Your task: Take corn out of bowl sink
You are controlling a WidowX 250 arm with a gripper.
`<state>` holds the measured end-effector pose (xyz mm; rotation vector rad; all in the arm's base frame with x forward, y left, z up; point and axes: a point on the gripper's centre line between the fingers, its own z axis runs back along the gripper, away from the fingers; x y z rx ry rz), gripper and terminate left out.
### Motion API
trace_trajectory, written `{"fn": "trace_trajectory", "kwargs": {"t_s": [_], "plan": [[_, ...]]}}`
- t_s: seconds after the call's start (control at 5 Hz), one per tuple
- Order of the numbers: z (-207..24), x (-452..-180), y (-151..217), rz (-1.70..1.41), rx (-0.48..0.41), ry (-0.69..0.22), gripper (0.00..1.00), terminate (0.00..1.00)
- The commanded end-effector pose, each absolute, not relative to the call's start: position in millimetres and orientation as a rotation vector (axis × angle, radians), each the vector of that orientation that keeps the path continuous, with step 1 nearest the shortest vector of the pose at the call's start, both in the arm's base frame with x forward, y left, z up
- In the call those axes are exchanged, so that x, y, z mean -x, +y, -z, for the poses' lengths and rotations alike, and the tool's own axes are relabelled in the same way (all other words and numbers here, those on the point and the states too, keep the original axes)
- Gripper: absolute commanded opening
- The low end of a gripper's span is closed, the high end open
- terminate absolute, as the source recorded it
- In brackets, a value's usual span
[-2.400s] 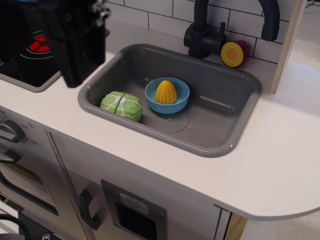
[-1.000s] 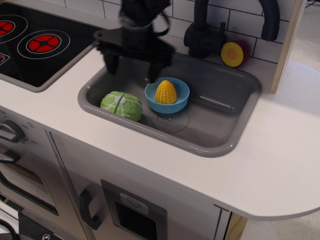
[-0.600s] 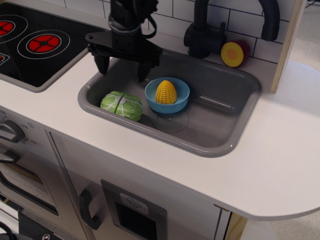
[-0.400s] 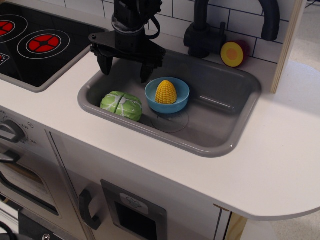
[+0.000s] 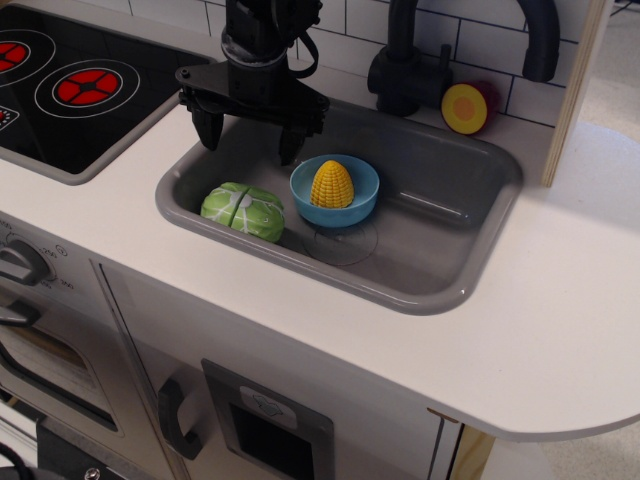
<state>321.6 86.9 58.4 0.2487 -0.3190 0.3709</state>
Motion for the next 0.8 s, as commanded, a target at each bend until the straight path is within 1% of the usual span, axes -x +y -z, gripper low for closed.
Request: {"fn": "trace_trajectory", "kwargs": {"t_s": [0.0, 0.4, 0.6], "plan": [[-80.2, -331.1, 96.5, -0.371, -0.249, -0.367, 1.0, 0.0], [-80.2, -331.1, 96.5, -0.371, -0.249, -0.367, 1.0, 0.0], [-92.5, -352.7, 89.3, -0.409, -0.212, -0.382, 1.0, 0.0]]}}
